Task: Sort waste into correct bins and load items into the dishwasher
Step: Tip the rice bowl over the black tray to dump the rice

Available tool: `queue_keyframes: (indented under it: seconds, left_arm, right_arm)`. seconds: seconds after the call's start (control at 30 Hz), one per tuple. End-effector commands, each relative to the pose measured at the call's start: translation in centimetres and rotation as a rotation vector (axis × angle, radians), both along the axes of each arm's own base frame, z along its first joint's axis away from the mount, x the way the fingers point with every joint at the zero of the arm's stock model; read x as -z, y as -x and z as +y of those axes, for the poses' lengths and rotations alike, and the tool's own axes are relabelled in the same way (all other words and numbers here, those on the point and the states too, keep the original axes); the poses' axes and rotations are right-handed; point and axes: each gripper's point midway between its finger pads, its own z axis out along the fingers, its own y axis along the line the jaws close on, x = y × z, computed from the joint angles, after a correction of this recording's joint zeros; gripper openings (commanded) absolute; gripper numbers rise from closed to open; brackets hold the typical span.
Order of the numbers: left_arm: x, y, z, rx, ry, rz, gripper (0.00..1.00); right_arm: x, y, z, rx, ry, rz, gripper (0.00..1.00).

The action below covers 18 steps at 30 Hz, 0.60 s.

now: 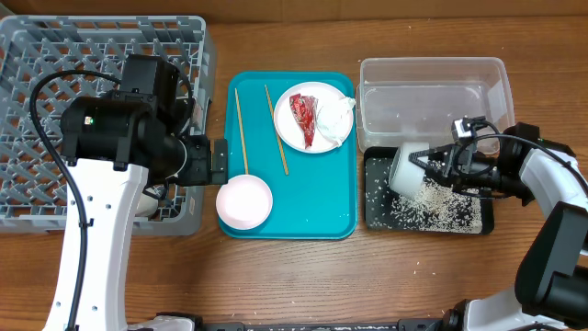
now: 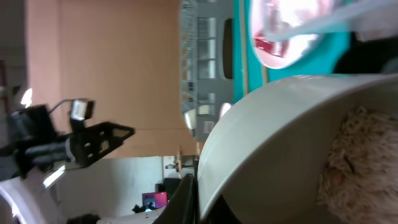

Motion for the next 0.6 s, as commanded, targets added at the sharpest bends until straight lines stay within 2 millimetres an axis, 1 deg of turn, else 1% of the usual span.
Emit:
queue_keyframes:
  seconds: [0.0, 0.07, 0.13, 0.2, 0.23, 0.27, 0.3, 0.33, 0.37, 0.4, 0.43, 0.47, 0.5, 0.53, 0.57]
  left_arm:
    - [-0.4, -0.1, 0.1, -0.019, -0.004, -0.014, 1.00]
    - [-0.4, -0.1, 0.1, -0.019, -0.004, -0.015, 1.00]
    - [-0.4, -0.1, 0.1, -0.019, -0.004, -0.014, 1.00]
    - [-0.4, -0.1, 0.1, -0.019, -0.004, -0.014, 1.00]
    - [-0.4, -0.1, 0.1, -0.019, -0.004, -0.015, 1.00]
    - [-0.4, -0.1, 0.1, -0.019, -0.004, -0.014, 1.00]
    - [-0.4, -0.1, 0.1, -0.019, -0.004, -0.014, 1.00]
    - [-0.4, -0.1, 0.1, -0.019, -0.004, -0.014, 1.00]
    - [-0.4, -0.1, 0.1, -0.019, -0.004, -0.014, 1.00]
    - [-0.4, -0.1, 0.1, -0.019, -0.004, -0.014, 1.00]
    - [-0.4, -0.1, 0.1, -0.019, -0.004, -0.014, 1.00]
    - [-0.4, -0.1, 0.1, -0.019, -0.004, -0.014, 1.00]
    - [-0.4, -0.1, 0.1, -0.019, -0.004, -0.014, 1.00]
    - [-0.4, -0.1, 0.1, -0.019, -0.004, -0.014, 1.00]
    - [-0.4, -0.1, 0.1, -0.019, -0.004, -0.014, 1.00]
  right_arm:
    - [-2.2, -0.3, 0.0, 0.009, -0.070, -0.144, 0.04]
    - [-2.6, -0.3, 0.0, 0.013, -0.091, -0.146, 0.04]
    - [-2.5, -0.4, 0.0, 0.013, -0.084, -0.143, 0.04]
    - [-3.3, -0.1, 0.1, 0.026, -0.139, -0.097, 0.04]
    - [-3.3, 0.1, 0.2, 0.022, -0.128, -0.121, 0.04]
    - [-2.6, 0.2, 0.2, 0.004, -0.069, -0.165, 0.04]
    - [-1.6, 0.1, 0.1, -0.009, -0.014, -0.166, 0.04]
    - [-0.5, -0.3, -0.3, 0.000, 0.013, -0.090, 0.04]
    - [-0.7, -0.4, -0.4, 0.019, -0.027, -0.012, 0.04]
    - [-1.7, -0.4, -0.3, 0.028, -0.087, -0.009, 0.04]
    - [-2.9, -0.1, -0.2, 0.032, -0.129, -0.060, 0.04]
    - [-3.3, 0.1, 0.0, 0.026, -0.119, -0.130, 0.04]
    - [-2.8, 0.0, -0.1, 0.012, -0.069, -0.187, 0.04]
    - [-1.6, -0.2, -0.3, 0.004, -0.016, -0.152, 0.04]
    - [-1.0, -0.4, -0.5, 0.019, -0.023, -0.044, 0.04]
